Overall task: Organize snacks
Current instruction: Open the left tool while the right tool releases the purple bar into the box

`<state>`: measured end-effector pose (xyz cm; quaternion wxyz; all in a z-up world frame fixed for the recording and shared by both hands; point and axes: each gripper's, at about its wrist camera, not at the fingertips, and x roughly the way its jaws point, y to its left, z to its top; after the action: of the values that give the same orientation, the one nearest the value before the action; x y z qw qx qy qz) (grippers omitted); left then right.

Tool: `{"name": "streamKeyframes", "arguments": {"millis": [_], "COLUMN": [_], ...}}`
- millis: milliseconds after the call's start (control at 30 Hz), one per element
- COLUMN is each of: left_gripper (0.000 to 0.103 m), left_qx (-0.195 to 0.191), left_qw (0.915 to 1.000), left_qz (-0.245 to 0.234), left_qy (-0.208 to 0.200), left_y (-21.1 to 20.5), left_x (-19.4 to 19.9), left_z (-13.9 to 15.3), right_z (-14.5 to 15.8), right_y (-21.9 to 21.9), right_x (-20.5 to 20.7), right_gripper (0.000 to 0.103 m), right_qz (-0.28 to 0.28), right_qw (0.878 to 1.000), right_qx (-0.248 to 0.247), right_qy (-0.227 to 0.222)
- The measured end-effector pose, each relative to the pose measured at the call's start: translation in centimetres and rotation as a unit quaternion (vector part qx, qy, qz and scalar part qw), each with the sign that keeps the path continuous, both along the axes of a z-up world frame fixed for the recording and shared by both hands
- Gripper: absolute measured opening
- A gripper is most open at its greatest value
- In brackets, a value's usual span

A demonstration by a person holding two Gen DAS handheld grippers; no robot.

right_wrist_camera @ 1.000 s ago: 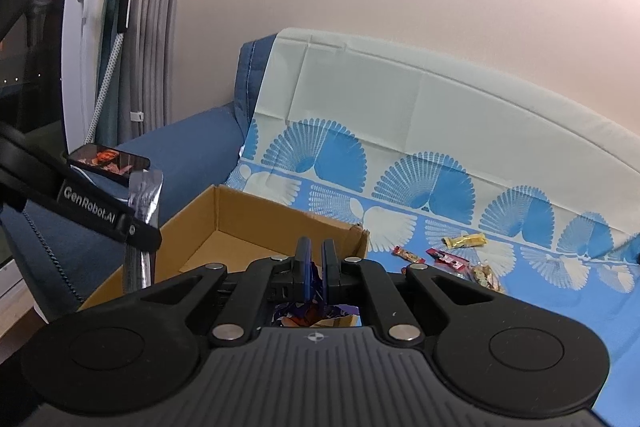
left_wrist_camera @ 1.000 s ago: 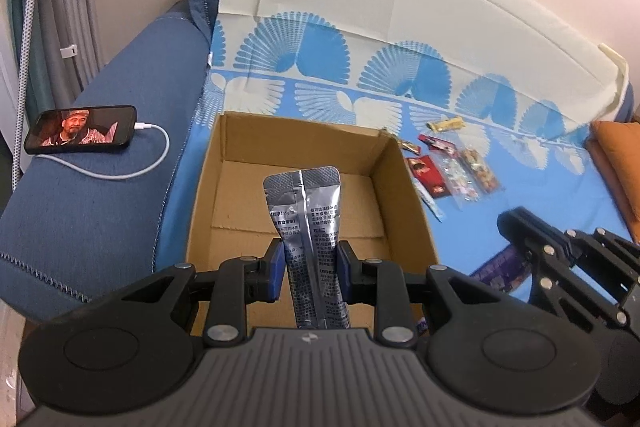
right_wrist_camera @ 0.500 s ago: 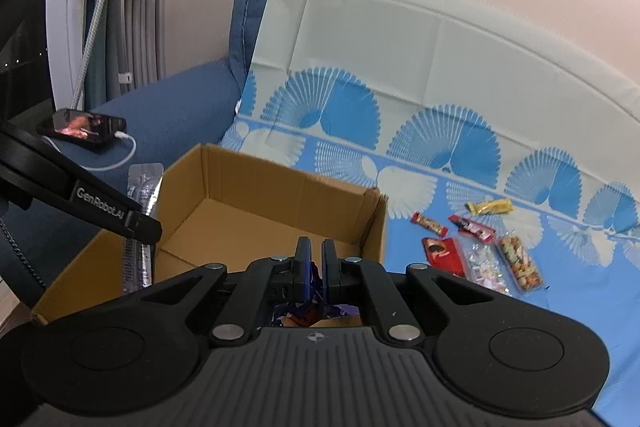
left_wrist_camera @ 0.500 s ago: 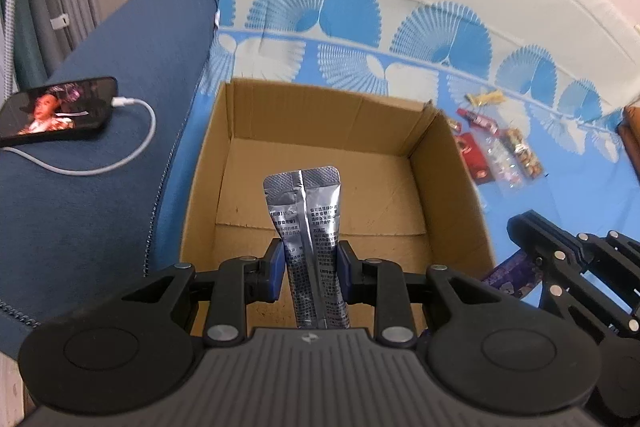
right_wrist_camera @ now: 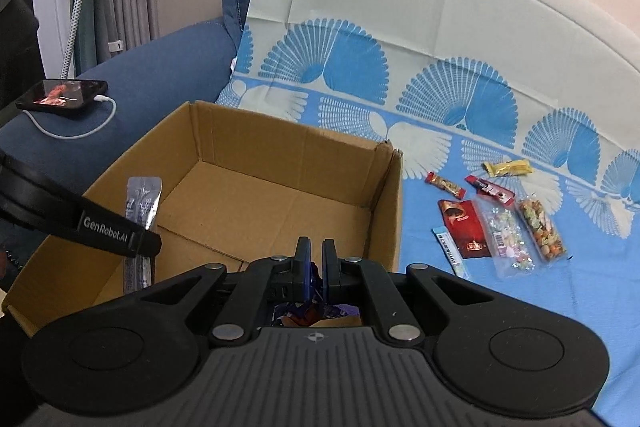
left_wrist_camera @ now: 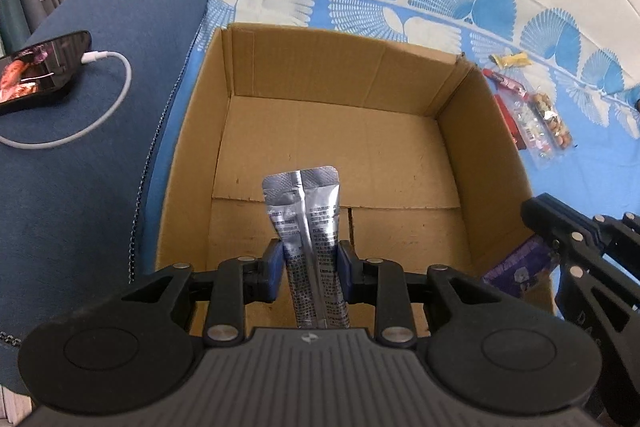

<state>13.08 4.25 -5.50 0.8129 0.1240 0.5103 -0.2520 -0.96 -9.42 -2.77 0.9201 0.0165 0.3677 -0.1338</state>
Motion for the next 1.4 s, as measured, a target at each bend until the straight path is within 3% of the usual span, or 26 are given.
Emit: {"name": "streamKeyframes", "arguments": {"millis": [33,67,100,133,167,233,433,533,667,867,1000,1400], "left_gripper": [0.052,0.087,0.1,0.103,0.103,0.103,0.103,0.103,0.103,0.103,0.103,0.103], "left_qx": [0.001,0.003,0.004,-0.003,-0.008,-0.002,0.017,0.035,0.001,-0.011,-0.026,-0.083], "left_qw": [1.0,1.0,0.9999,0.9997,0.9996,0.9998,0.9997,0.9994,0.9995,0.9982,0.9983,0.9896], "left_qz": [0.002,0.006,0.014,0.023,0.024,0.017,0.005,-0.002,-0.018,-0.044,-0.024,-0.008], "left_qy": [0.001,0.002,0.001,-0.006,-0.012,-0.014,-0.016,-0.004,0.025,-0.039,-0.046,-0.117], "left_y": [0.0,-0.1,-0.1,0.1,0.3,0.1,-0.1,-0.4,0.3,0.7,1.9,4.3], "left_x": [0.2,0.4,0.6,0.7,0.7,0.8,-0.5,-1.5,-3.1,-7.5,-10.0,-17.8], "left_z": [-0.1,-0.2,-0.2,-0.1,0.1,0.4,3.0,6.1,12.0,21.7,26.2,34.0], "right_z": [-0.2,-0.2,-0.3,-0.2,-0.1,0.4,2.1,3.5,6.0,9.9,11.3,12.9], "right_y": [-0.1,-0.3,-0.5,-0.8,-1.0,-1.5,-2.5,-2.7,-2.7,-3.5,-3.6,-2.6], "right_x": [0.3,0.6,0.8,1.1,1.3,1.3,-0.7,-2.5,-5.4,-10.2,-13.0,-17.3], "right_gripper": [0.007,0.01,0.013,0.027,0.049,0.062,0.064,0.064,0.064,0.064,0.065,0.067], "right_qz": [0.001,0.001,-0.003,-0.011,-0.018,-0.037,-0.064,-0.078,-0.096,-0.137,-0.153,-0.143], "right_qw": [1.0,1.0,1.0,1.0,1.0,0.999,0.997,0.995,0.993,0.985,0.979,0.976], "right_qx": [0.004,0.008,0.014,0.018,0.021,0.025,0.041,0.051,0.052,0.065,0.073,0.088], "right_qy": [0.003,0.006,0.005,0.005,0.005,-0.008,-0.015,-0.021,-0.039,-0.088,-0.11,-0.137]}}
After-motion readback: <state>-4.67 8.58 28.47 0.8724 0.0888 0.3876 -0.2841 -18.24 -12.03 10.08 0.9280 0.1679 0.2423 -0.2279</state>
